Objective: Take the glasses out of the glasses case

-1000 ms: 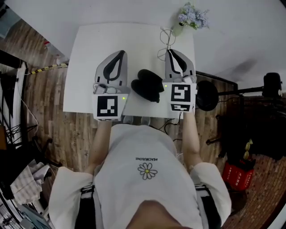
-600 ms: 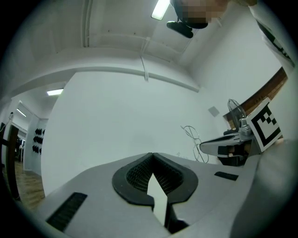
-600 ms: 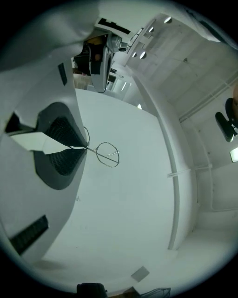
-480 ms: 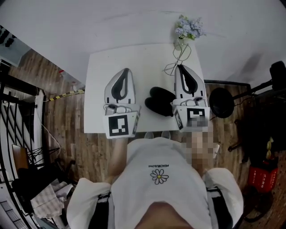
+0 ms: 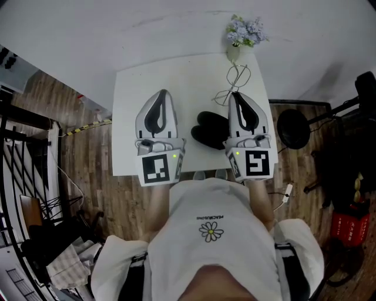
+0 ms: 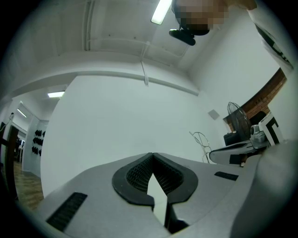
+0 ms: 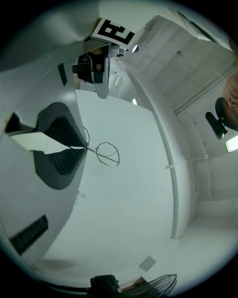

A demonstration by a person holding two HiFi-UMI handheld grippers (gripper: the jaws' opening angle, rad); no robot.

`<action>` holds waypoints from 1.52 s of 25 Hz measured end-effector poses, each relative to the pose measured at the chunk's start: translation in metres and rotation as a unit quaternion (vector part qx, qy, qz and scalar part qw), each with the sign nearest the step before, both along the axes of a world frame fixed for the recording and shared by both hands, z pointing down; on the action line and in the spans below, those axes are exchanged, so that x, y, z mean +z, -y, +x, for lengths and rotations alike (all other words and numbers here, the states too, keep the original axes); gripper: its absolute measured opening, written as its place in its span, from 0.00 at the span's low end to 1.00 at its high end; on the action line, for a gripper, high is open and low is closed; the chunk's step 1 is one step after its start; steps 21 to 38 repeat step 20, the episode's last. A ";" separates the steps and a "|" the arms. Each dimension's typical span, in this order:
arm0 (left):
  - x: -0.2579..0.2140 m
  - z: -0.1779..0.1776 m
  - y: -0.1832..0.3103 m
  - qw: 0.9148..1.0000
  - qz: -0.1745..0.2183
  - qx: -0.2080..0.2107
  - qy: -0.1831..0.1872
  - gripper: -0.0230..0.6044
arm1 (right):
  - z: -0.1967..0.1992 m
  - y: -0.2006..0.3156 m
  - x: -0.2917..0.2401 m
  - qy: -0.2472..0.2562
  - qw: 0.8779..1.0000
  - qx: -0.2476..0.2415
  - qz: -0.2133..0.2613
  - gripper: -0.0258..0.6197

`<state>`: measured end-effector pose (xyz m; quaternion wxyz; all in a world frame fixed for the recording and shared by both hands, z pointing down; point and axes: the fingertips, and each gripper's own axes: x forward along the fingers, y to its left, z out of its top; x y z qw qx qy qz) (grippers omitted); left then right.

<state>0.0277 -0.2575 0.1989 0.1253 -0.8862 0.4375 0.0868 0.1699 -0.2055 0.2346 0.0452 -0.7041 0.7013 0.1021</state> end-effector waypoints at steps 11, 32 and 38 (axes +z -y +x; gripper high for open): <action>-0.002 0.004 -0.002 1.000 0.003 0.006 0.003 0.06 | 0.006 -0.002 -0.002 0.008 1.000 0.007 0.003 0.07; 0.005 0.005 0.000 1.000 -0.002 0.003 0.010 0.06 | 0.011 -0.002 -0.003 0.016 1.000 0.008 0.007 0.07; 0.005 0.005 0.000 1.000 -0.002 0.003 0.010 0.06 | 0.011 -0.002 -0.003 0.016 1.000 0.008 0.007 0.07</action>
